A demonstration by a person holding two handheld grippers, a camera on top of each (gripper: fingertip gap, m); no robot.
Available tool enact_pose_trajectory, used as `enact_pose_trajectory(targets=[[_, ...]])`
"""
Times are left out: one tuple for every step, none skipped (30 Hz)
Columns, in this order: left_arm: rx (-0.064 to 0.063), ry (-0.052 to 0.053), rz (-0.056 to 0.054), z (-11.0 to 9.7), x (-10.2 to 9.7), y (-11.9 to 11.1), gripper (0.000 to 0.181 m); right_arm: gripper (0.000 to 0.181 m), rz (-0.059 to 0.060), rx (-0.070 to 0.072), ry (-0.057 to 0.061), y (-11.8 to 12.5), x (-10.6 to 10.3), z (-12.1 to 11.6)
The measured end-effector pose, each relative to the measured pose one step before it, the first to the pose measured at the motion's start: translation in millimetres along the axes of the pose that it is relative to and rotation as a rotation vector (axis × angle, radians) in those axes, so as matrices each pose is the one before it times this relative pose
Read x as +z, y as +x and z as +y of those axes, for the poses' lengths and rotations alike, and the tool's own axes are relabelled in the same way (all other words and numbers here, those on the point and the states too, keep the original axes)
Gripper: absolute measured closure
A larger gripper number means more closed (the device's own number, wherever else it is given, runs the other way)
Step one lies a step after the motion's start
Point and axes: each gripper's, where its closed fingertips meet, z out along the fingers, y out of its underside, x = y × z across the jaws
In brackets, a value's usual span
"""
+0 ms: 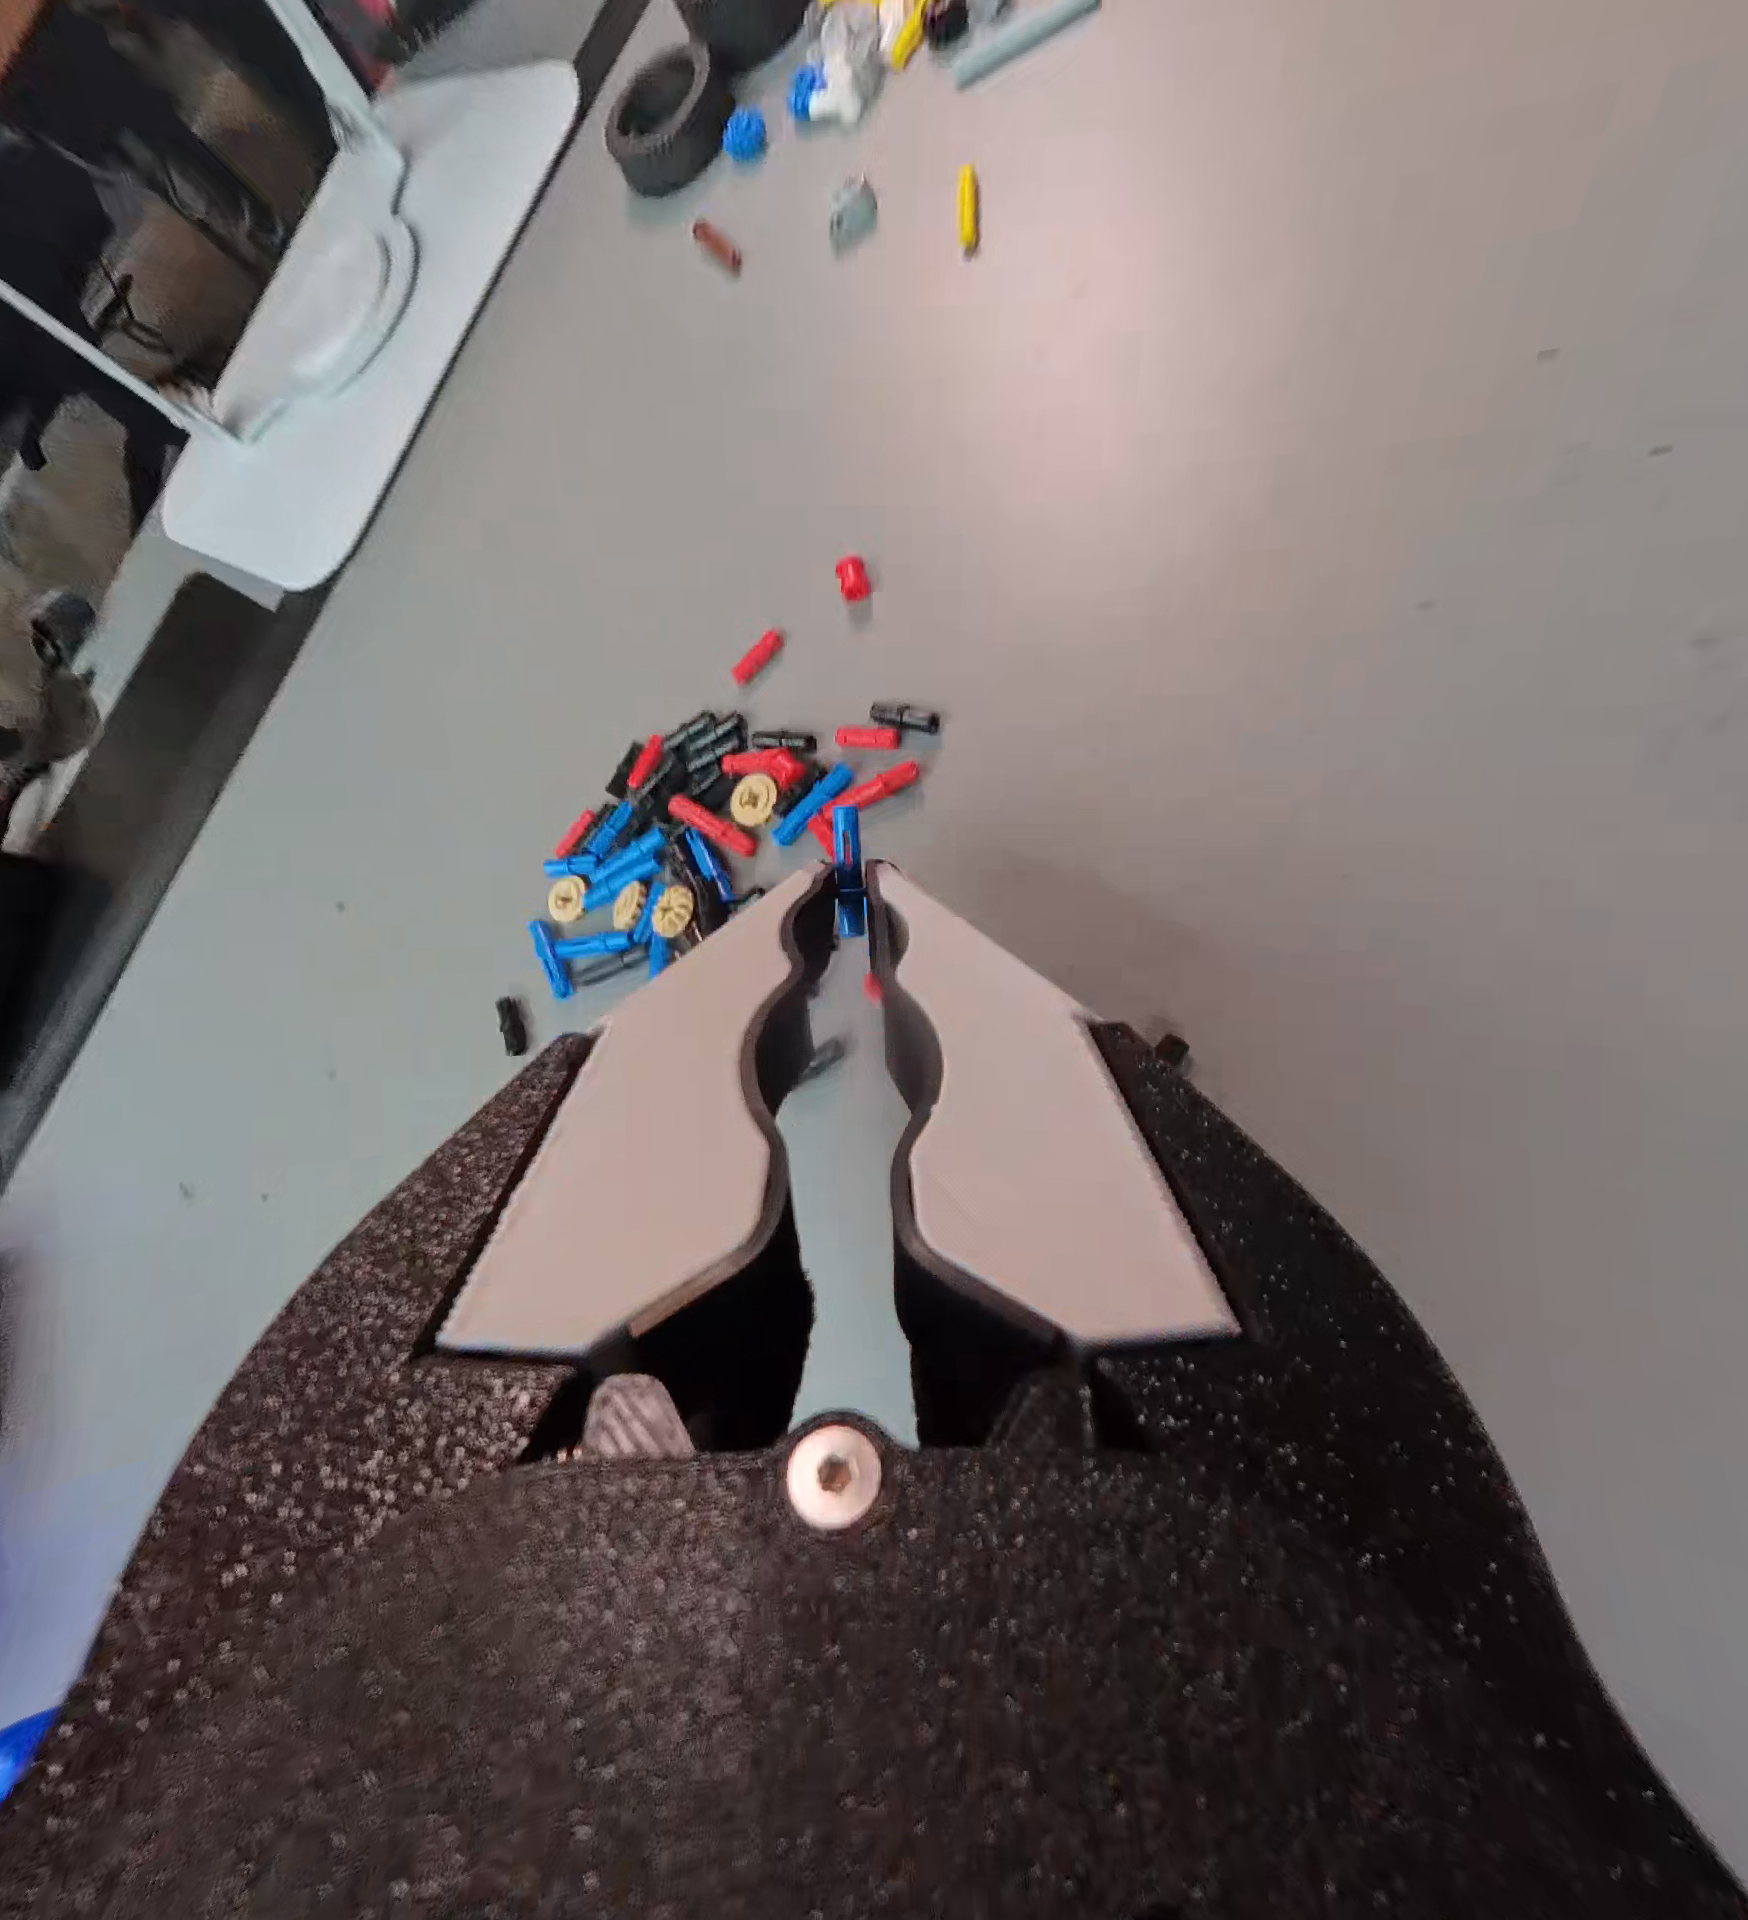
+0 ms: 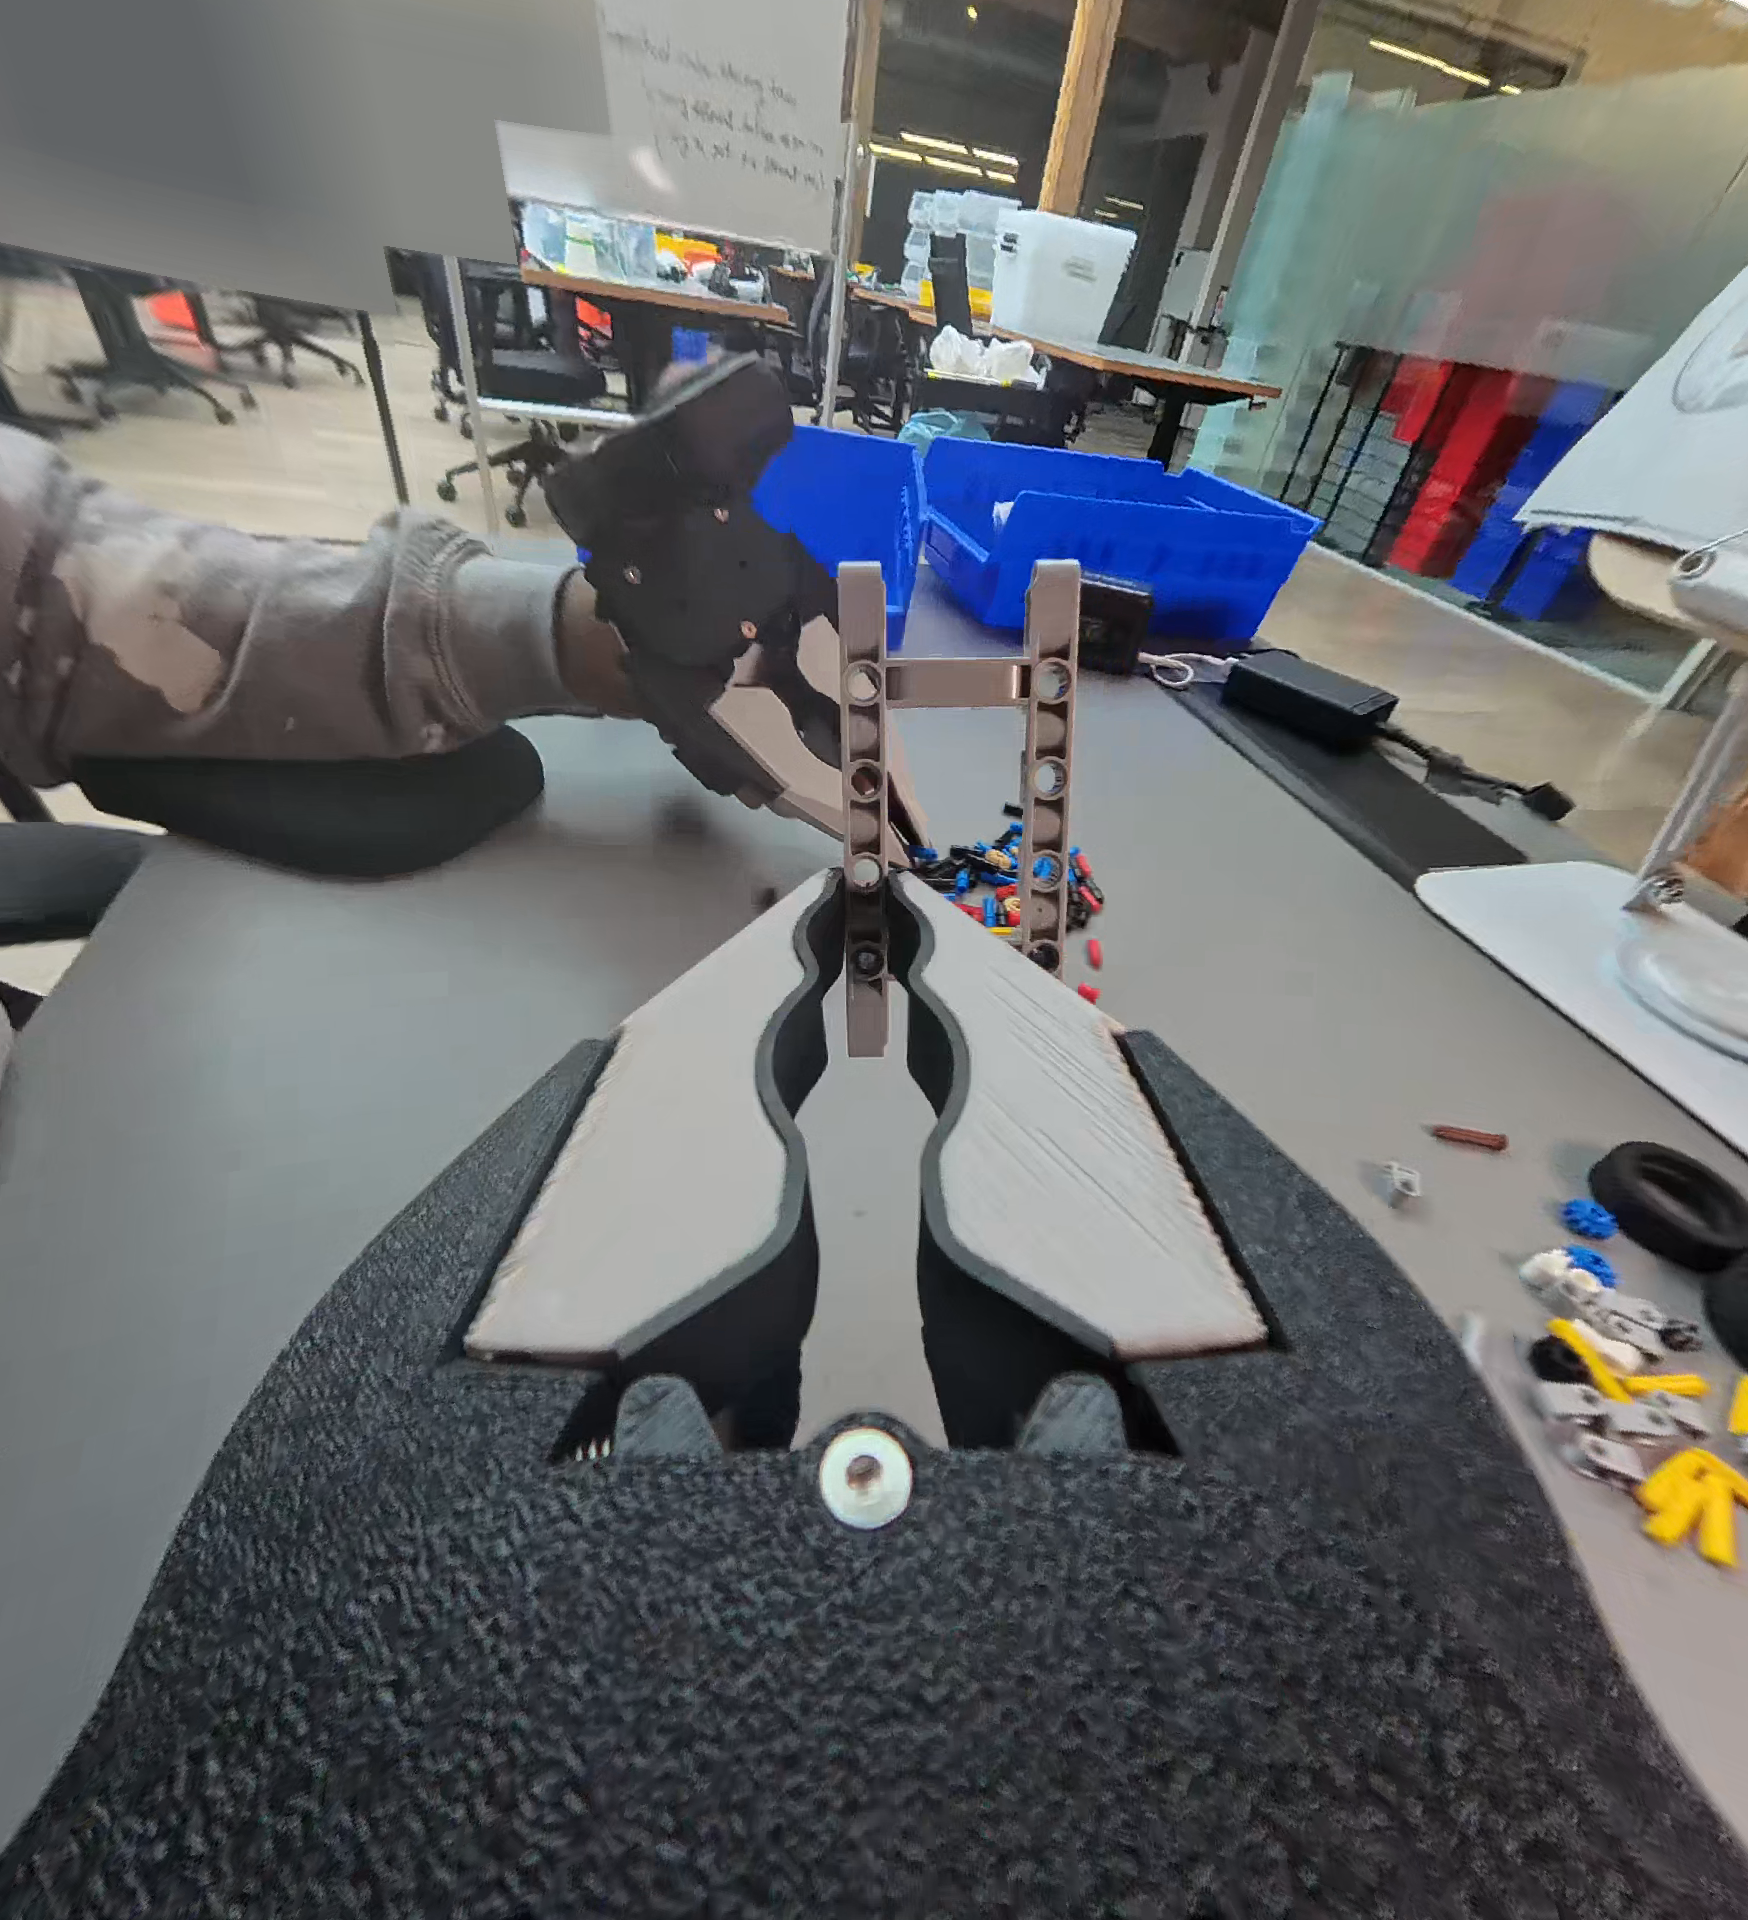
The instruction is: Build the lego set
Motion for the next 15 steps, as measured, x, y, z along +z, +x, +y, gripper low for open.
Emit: enact_pose_trajectory(targets=[[-0.0115, -0.0256, -0.0069, 6.00, 2.99, -2.03, 0.176, 0.174, -0.0282, 0.0624, 0.0251, -1.69, 0.66, -1.90], [-0.0179, -0.0057, -0.0240, 1.49, 1.31, -4.71, 0.175, 0.174, -0.0277, 0.0694, 0.0287, -1.07, 0.16, -3.19], [-0.0229, 0.0162, 0.0004, -3.06, -0.47, -1.27, 0.170, 0.174, -0.0293, 0.0744, 0.0388, -1.20, -0.50, -4.76], [-0.0356, 0.0406, 0.0229, -7.70, -2.00, 2.27, 0.162, 0.174, -0.0400, 0.0819, 0.0430, -2.53, -0.92, -5.33], [-0.0466, 0.0605, 0.0336, -11.34, -2.92, 4.32, 0.156, 0.174, -0.0557, 0.0874, 0.0378, -4.49, -0.61, -4.59], [-0.0529, 0.0699, 0.0540, -13.12, -3.11, 7.93, 0.154, 0.174, -0.0683, 0.0897, 0.0345, -6.20, -0.45, -4.12], [-0.0581, 0.0742, 0.0738, -14.12, -2.70, 11.62, 0.152, 0.174, -0.0737, 0.0893, 0.0358, -6.84, -0.08, -3.91], [-0.0621, 0.0758, 0.0908, -14.36, -1.87, 15.25, 0.150, 0.174, -0.0730, 0.0868, 0.0379, -6.61, 0.36, -3.57], [-0.0630, 0.0740, 0.1073, -14.03, -0.55, 18.63, 0.148, 0.174, -0.0749, 0.0803, 0.0395, -6.74, 0.29, -3.35], [-0.0617, 0.0681, 0.1118, -12.61, 1.30, 19.86, 0.146, 0.174, -0.0673, 0.0759, 0.0340, -5.60, 0.69, -2.37], [-0.0562, 0.0565, 0.1033, -9.84, 3.33, 18.86, 0.144, 0.174, -0.0573, 0.0668, 0.0224, -4.13, 1.17, -0.65], [-0.0488, 0.0395, 0.0834, -6.64, 5.20, 15.90, 0.143, 0.174, -0.0532, 0.0515, 0.0124, -3.97, 1.51, 0.95], [-0.0341, 0.0234, 0.0636, -3.71, 6.38, 12.86, 0.141, 0.174, -0.0408, 0.0395, 0.0061, -2.87, 2.14, 1.83], [-0.0141, 0.0153, 0.0608, -2.01, 6.66, 12.34, 0.138, 0.174, -0.0355, 0.0305, -0.0038, -2.44, 2.72, 3.17], [-0.0076, 0.0152, 0.0552, -1.91, 6.48, 11.29, 0.138, 0.174, -0.0391, 0.0236, -0.0072, -3.60, 2.92, 3.66]])
